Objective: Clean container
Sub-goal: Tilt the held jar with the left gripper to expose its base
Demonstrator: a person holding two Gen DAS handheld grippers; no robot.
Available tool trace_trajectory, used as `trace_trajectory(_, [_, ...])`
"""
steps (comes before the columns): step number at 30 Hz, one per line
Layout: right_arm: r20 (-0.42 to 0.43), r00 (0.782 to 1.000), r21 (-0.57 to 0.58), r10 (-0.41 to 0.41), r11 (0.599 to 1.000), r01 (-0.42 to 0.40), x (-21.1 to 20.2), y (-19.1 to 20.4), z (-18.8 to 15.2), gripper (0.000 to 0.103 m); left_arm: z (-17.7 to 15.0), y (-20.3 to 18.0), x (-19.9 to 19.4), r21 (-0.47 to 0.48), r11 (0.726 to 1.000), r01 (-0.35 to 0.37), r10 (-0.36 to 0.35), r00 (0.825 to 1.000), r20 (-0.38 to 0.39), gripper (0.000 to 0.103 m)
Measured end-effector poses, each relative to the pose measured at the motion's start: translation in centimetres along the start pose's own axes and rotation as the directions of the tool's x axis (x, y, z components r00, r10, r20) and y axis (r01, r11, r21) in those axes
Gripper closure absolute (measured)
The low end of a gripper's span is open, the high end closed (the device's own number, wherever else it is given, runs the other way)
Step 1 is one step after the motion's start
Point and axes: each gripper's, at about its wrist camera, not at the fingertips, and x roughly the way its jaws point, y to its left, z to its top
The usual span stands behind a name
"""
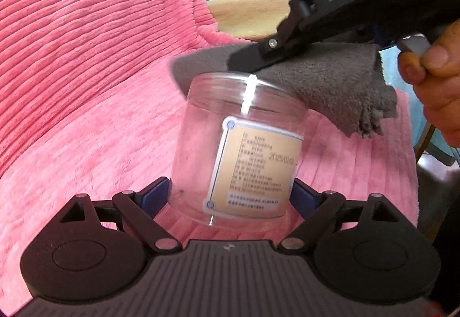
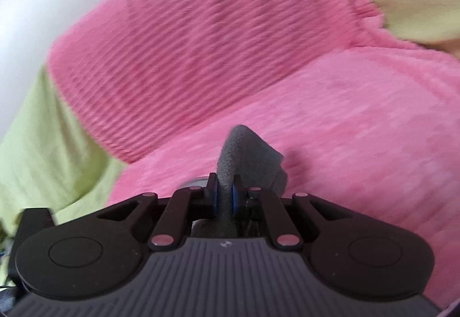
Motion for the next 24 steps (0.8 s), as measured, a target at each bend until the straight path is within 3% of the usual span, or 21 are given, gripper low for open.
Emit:
trace_trajectory(5, [0.065, 0.994, 0.026, -0.091, 0.996, 0.09, -1.5, -0.5, -0.4, 0.096, 1.2, -0.4, 0.0, 0.04, 0.999, -0.016, 0.017, 1.0, -0.02, 0.014])
trace_trajectory(10, [0.135, 0.99, 0.006, -0.049, 0.999, 0.049, -3.7, 0.9, -0.5, 0.096, 2.2, -1.5, -1.4, 0.104, 0.993, -0.05, 0.054, 0.998, -0.034, 0.015])
trace_trajectory(17, [0.078, 0.997, -0.034, 0.02, 0.999, -0.018, -2.4, 2.5, -1.8, 0.096, 1.5, -1.8, -1.4, 0.093, 0.994, -0.064, 0.069, 0.996, -0.053, 0.015])
trace_trajectory(24, [0.052, 0.998, -0.099, 0.038, 0.995, -0.032, -1.9, 2.9, -2.6, 0.096, 0.8, -0.9, -0.9, 0.012, 0.999, -0.04, 0.04, 0.998, -0.043, 0.014])
